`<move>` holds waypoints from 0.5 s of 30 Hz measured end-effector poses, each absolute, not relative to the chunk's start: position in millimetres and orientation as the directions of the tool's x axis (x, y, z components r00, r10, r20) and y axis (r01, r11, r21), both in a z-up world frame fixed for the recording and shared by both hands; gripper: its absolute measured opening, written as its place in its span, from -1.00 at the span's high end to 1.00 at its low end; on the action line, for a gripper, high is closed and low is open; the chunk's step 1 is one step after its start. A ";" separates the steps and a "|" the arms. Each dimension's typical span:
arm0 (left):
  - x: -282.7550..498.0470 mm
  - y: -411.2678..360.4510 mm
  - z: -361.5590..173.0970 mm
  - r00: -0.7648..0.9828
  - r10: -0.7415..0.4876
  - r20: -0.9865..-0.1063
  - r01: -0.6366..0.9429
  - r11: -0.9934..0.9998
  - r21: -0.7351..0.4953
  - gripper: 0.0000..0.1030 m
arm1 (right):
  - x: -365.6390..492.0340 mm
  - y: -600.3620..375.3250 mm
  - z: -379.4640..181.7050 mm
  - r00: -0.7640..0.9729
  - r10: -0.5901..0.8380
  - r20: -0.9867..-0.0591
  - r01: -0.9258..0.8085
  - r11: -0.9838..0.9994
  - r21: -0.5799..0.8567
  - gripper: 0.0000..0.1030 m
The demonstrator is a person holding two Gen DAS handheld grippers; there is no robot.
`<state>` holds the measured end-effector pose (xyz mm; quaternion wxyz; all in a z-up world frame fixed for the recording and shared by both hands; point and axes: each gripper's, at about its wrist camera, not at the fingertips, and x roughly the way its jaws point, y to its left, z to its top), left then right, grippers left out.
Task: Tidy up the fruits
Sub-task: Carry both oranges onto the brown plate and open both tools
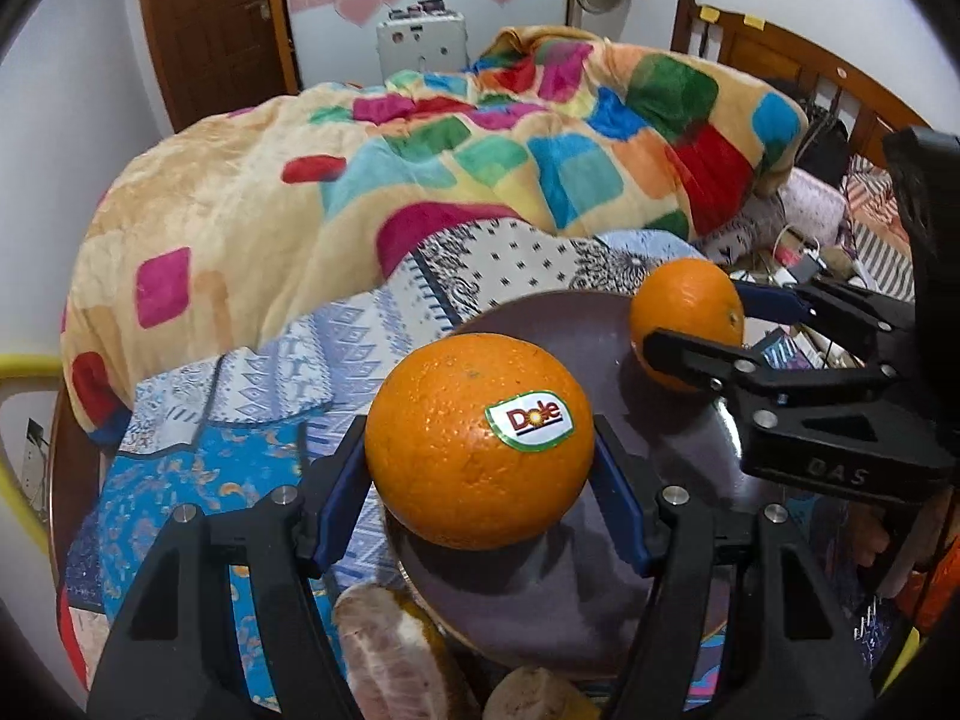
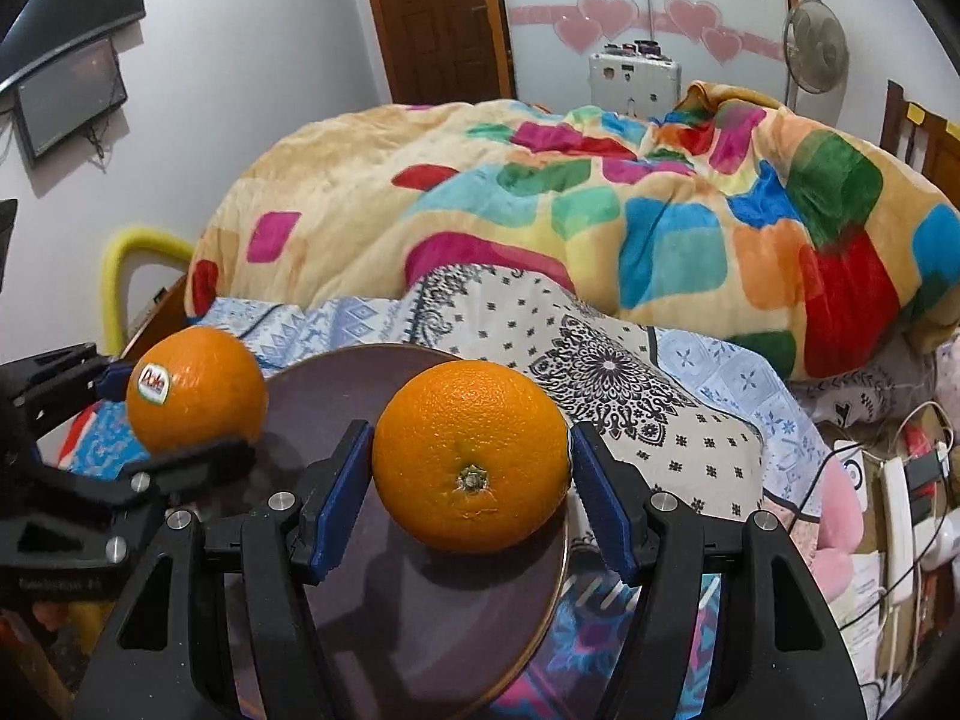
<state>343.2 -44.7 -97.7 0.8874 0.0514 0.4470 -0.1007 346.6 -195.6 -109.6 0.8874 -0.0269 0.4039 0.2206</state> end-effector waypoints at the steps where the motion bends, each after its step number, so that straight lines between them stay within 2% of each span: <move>1: 344.9 -46.7 -100.1 0.572 -0.132 -0.809 0.229 0.973 0.003 -0.33 | 348.6 -194.8 -111.0 0.569 0.375 -0.732 -0.413 0.900 0.140 -0.22; 9: 358.8 -47.4 -115.3 0.504 -0.126 -0.855 0.212 0.977 -0.019 -0.33 | 348.6 -186.5 -112.4 0.578 0.352 -0.736 -0.425 0.900 0.097 -0.25; 15: 363.6 -37.1 -120.4 0.484 -0.150 -0.862 0.174 0.982 -0.073 -0.33 | 348.1 -190.0 -109.8 0.569 0.377 -0.731 -0.432 0.893 0.125 -0.27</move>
